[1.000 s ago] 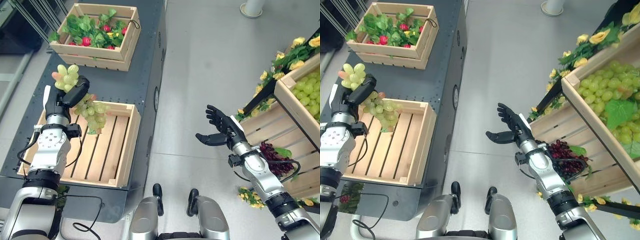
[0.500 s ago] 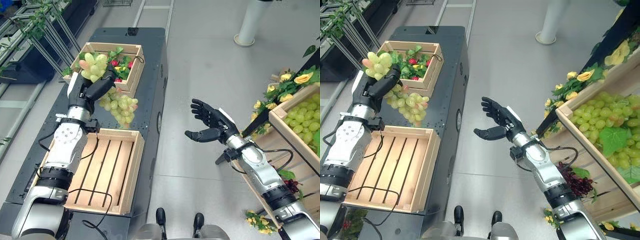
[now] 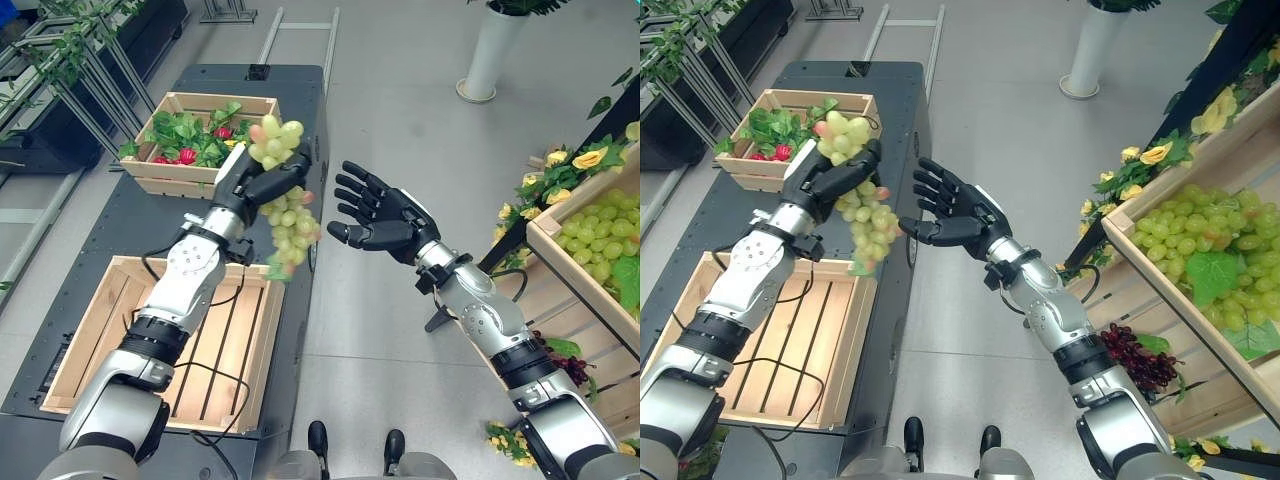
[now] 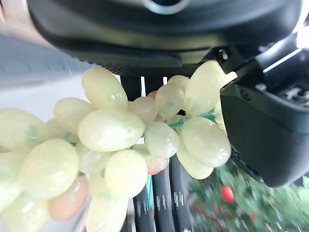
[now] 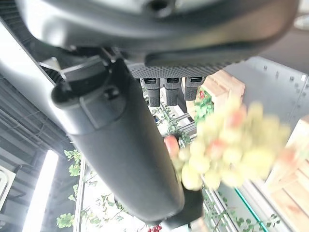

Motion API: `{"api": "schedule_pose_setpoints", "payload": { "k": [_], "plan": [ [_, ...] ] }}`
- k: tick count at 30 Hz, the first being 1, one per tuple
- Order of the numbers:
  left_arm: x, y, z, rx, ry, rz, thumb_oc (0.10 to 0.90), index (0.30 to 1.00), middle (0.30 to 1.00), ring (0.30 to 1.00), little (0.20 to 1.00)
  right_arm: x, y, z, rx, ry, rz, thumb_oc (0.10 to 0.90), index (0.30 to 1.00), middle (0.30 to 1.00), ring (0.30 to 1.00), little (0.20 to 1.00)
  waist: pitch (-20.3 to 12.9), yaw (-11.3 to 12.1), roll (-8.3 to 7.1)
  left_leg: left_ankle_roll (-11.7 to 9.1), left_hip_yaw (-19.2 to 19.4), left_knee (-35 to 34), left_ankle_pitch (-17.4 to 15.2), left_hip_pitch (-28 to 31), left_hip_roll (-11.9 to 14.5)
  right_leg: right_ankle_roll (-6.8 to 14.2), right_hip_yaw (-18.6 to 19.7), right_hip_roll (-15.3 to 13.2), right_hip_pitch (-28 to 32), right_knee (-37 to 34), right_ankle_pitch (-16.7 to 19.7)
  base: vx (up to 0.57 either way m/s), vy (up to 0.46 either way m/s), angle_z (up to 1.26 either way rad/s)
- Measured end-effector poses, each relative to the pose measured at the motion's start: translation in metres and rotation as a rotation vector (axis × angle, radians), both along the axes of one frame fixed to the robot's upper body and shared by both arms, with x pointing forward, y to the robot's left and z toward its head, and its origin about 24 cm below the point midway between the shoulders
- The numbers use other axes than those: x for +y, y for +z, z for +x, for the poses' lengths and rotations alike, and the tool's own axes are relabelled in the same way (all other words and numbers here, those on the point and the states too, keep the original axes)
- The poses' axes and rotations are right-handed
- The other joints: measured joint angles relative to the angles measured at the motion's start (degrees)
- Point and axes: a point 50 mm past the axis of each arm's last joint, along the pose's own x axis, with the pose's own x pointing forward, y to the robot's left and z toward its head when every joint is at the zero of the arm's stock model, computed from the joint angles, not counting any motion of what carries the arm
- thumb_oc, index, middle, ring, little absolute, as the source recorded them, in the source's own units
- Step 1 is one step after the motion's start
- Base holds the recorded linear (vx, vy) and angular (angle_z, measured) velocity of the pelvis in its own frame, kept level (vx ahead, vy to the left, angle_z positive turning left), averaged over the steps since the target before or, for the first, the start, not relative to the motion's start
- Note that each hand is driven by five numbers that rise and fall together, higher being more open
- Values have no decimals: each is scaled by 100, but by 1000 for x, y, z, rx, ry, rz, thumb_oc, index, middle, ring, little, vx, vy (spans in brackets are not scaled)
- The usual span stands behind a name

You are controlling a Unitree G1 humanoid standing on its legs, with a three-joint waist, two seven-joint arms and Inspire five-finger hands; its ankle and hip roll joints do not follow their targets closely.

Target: Pick up the fruits from the basket on one side to the basket on the other side

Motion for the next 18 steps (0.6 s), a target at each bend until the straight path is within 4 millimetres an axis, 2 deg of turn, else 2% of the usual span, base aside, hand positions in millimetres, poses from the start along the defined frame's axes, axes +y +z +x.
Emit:
{"api": "schedule_pose_setpoints", "payload": {
  "k": [2, 10, 18],
  "plan": [
    [-9, 3, 1, -6, -32, 5, 400, 300, 300, 300, 300, 6, 3, 1, 26, 25, 38, 800, 900, 900, 900, 900, -3, -11, -5, 0, 1, -1, 0, 35, 8, -5, 91, 6, -2, 0, 24, 26, -2, -17],
    [-17, 7, 3, -12, -64, -6, 400, 300, 300, 300, 300, 6, 0, 2, 100, 49, 85, 800, 900, 900, 900, 900, -23, -85, -34, -1, 37, -1, 1, 83, 18, -8, 149, 11, -1, 0, 81, 19, -6, -8],
    [-18, 5, 4, 10, -71, -24, 400, 300, 300, 300, 300, 7, -4, 3, 122, 48, 82, 800, 900, 900, 900, 900, -211, -115, -199, -2, 121, -1, 1, 112, 22, -9, 258, 15, -13, 0, 92, 5, -6, -5]
  ]
}}
